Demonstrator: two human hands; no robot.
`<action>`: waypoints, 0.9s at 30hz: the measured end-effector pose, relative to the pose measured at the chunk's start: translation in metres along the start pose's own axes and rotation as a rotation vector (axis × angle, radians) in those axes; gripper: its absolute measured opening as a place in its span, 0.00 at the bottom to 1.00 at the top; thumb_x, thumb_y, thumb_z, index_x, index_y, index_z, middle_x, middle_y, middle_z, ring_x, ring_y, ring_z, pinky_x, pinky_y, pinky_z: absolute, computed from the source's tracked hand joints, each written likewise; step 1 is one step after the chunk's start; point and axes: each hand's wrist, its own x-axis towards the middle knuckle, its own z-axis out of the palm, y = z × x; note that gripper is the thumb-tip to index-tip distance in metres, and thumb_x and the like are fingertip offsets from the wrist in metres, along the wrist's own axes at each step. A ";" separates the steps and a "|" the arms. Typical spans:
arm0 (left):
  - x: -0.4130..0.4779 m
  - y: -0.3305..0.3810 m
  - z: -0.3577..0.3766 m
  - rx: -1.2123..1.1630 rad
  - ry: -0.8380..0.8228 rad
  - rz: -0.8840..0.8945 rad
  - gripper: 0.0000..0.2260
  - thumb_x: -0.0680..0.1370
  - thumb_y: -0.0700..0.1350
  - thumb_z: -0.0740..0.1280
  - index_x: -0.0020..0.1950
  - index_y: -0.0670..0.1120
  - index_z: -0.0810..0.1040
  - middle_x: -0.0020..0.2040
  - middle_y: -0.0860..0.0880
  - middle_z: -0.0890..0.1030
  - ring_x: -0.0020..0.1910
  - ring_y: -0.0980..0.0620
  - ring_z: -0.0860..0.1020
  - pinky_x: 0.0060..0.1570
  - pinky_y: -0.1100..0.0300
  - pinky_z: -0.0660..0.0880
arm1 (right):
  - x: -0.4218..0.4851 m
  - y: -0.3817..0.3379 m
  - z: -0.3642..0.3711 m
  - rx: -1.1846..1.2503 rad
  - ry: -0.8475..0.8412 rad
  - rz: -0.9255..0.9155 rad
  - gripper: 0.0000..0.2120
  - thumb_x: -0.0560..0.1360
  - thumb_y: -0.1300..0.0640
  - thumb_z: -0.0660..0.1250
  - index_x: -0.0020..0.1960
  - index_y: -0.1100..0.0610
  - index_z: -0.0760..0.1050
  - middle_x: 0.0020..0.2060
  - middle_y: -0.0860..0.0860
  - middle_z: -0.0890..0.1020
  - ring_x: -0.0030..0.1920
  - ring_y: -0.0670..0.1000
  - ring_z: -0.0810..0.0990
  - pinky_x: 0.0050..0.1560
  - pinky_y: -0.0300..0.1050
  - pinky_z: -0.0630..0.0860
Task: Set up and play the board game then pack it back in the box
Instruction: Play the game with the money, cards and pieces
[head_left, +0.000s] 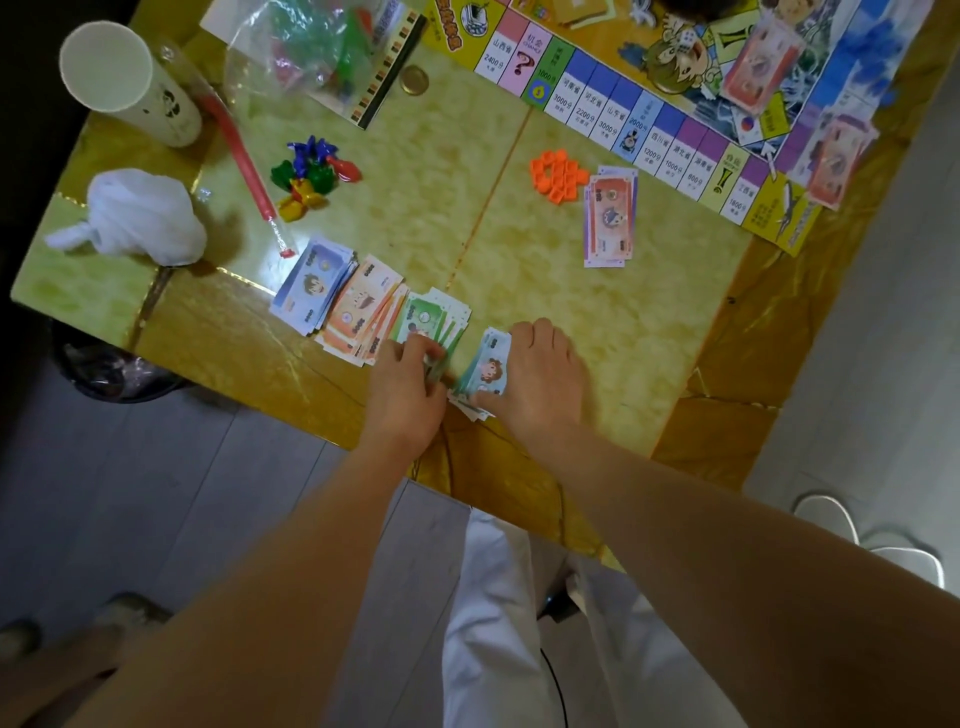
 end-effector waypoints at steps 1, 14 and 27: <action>0.000 0.001 0.000 0.003 0.003 -0.002 0.14 0.76 0.35 0.65 0.60 0.46 0.73 0.57 0.45 0.67 0.50 0.45 0.75 0.50 0.55 0.75 | 0.000 0.002 0.000 -0.022 0.002 0.002 0.34 0.67 0.39 0.73 0.63 0.58 0.65 0.59 0.54 0.68 0.60 0.55 0.68 0.57 0.47 0.68; 0.003 0.028 0.027 0.038 -0.001 0.080 0.08 0.77 0.46 0.69 0.53 0.44 0.76 0.50 0.49 0.71 0.46 0.51 0.72 0.45 0.58 0.70 | -0.002 0.009 -0.002 0.150 0.069 -0.123 0.23 0.69 0.61 0.72 0.59 0.62 0.68 0.55 0.58 0.71 0.55 0.58 0.70 0.55 0.49 0.68; 0.006 0.071 0.013 -0.591 -0.108 -0.183 0.09 0.76 0.41 0.71 0.36 0.45 0.76 0.28 0.53 0.77 0.27 0.58 0.73 0.31 0.63 0.69 | 0.016 0.053 -0.039 1.259 -0.304 0.335 0.15 0.73 0.54 0.73 0.56 0.60 0.80 0.48 0.54 0.85 0.45 0.50 0.84 0.44 0.43 0.80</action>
